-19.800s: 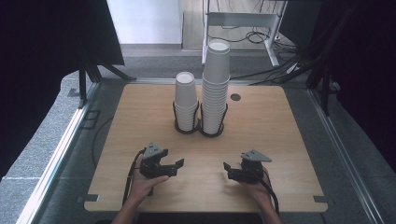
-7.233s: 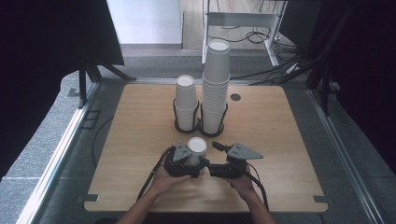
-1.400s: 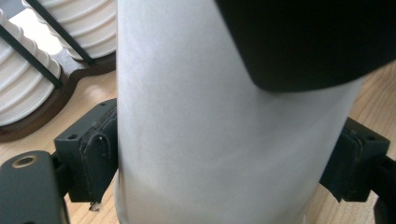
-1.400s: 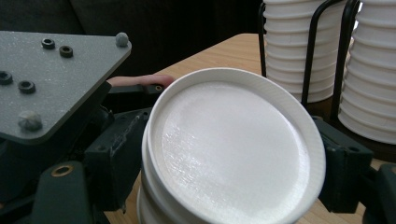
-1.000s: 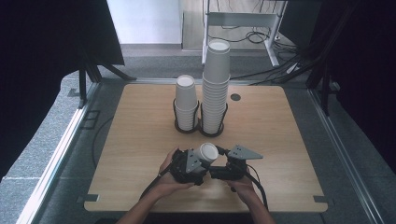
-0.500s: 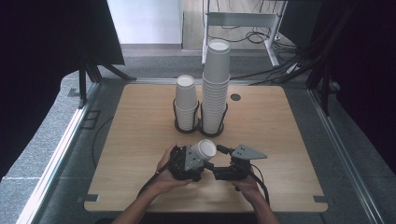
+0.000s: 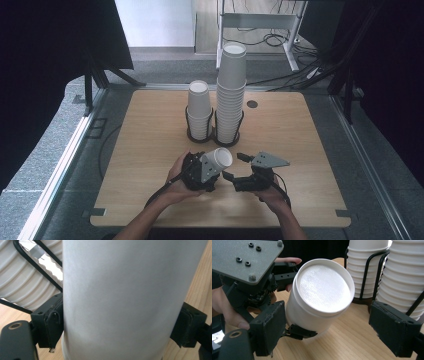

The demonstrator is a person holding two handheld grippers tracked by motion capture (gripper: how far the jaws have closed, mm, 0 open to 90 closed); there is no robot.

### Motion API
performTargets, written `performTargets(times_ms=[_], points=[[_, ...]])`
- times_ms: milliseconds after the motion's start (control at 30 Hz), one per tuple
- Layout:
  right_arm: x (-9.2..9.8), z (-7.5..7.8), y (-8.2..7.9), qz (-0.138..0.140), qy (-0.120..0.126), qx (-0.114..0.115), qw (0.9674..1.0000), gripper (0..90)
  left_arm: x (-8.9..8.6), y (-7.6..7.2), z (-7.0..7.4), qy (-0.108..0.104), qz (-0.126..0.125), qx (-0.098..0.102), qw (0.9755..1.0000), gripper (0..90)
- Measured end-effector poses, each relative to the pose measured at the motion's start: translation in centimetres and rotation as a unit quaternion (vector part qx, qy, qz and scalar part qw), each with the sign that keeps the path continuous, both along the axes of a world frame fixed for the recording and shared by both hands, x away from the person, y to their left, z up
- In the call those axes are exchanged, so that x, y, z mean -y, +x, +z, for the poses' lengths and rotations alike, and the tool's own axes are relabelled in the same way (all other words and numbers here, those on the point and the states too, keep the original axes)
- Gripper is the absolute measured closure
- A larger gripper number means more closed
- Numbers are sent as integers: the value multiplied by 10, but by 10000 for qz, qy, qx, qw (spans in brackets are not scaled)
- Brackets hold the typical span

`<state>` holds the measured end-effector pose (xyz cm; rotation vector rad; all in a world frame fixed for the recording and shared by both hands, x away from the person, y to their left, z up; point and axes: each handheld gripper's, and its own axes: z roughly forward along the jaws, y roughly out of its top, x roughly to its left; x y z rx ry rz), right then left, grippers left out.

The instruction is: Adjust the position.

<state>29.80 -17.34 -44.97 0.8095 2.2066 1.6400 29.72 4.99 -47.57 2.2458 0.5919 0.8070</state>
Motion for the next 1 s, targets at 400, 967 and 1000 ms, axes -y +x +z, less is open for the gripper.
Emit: performTargets(times_ms=[400,967,1000], points=[[-4,1,11,273,-624,-155,9976,139,1,2,0,105,14,31,9999,135],[-28,47,42,1209,-2926,-359,9479,121,6,6,4,460,3,294,9985,135],[-31,49,44,1283,-3060,-380,9426,117,7,6,5,515,-14,319,9982,135]])
